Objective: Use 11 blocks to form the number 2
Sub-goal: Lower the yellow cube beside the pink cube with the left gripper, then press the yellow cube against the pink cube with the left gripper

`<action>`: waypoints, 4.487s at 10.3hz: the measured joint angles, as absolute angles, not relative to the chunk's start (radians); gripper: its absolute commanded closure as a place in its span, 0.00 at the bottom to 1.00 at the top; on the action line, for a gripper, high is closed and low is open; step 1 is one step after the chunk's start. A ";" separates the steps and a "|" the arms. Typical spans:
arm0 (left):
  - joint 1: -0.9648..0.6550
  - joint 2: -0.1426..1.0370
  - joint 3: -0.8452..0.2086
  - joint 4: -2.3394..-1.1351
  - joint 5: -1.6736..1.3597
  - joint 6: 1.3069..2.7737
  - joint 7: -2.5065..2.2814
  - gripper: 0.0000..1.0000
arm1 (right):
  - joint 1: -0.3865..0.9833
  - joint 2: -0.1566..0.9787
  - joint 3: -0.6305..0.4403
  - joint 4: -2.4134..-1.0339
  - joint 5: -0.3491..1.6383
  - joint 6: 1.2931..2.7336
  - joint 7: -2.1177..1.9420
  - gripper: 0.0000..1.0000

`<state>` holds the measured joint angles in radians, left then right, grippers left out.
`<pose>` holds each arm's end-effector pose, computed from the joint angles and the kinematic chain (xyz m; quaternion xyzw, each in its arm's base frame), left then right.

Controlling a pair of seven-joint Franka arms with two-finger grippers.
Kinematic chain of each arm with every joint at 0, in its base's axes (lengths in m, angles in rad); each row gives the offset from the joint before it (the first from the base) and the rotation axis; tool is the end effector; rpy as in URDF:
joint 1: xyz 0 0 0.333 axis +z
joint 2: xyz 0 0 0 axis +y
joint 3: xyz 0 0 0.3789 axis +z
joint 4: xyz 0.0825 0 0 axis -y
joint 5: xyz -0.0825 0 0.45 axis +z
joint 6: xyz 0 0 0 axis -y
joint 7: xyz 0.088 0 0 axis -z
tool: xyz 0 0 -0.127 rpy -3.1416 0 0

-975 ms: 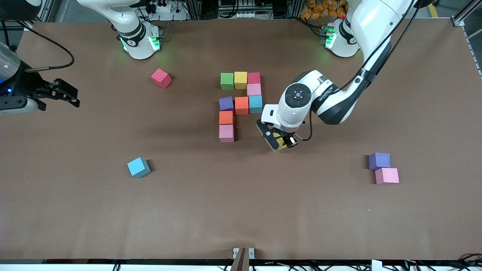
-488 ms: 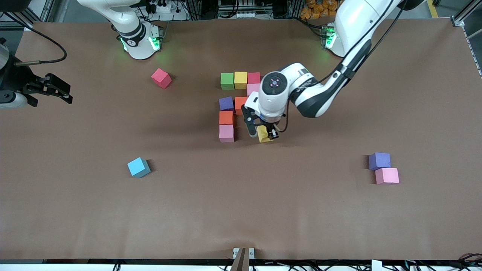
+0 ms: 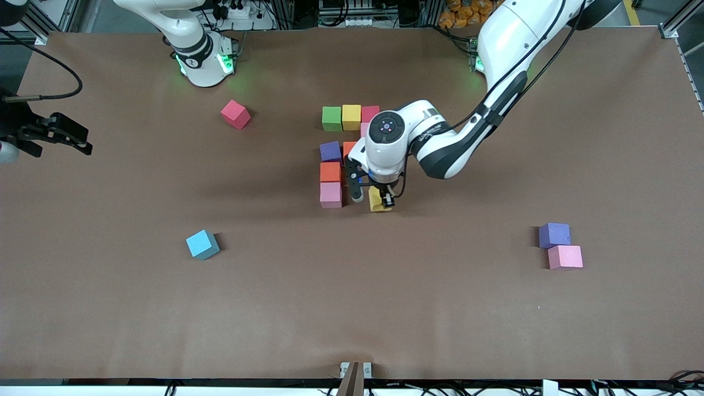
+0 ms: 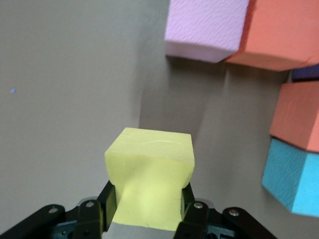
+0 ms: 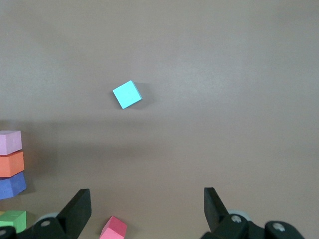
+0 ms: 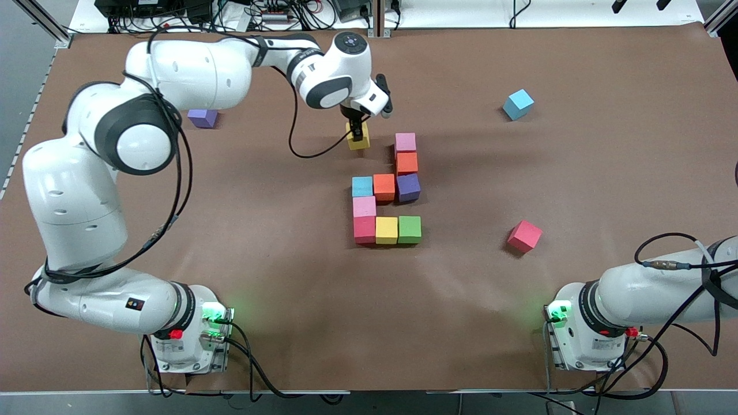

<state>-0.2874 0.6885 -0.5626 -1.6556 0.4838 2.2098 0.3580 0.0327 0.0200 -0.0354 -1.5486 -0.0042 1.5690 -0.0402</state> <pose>0.5613 -0.5239 0.2431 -0.7646 0.6442 -0.0033 0.0183 0.6279 -0.0020 0.6667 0.9998 0.0187 0.0002 0.0025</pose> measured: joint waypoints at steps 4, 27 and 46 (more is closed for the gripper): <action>-0.388 0.742 -0.523 -1.568 0.484 2.141 0.358 0.58 | 0.033 0.037 -0.034 -1.549 -0.004 1.575 -0.040 0.00; -0.518 0.857 -0.459 -1.388 0.484 2.082 0.358 0.58 | -0.017 0.049 -0.035 -1.548 0.043 1.596 -0.132 0.00; -0.535 0.883 -0.454 -1.365 0.484 2.083 0.356 0.00 | -0.017 0.049 -0.034 -1.548 0.044 1.595 -0.132 0.00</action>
<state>-0.5349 0.8833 -0.4543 -1.3650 0.4838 2.0828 0.3564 -0.0171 0.0491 -0.0345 -1.5485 0.0443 1.5952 -0.1325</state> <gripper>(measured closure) 0.304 0.000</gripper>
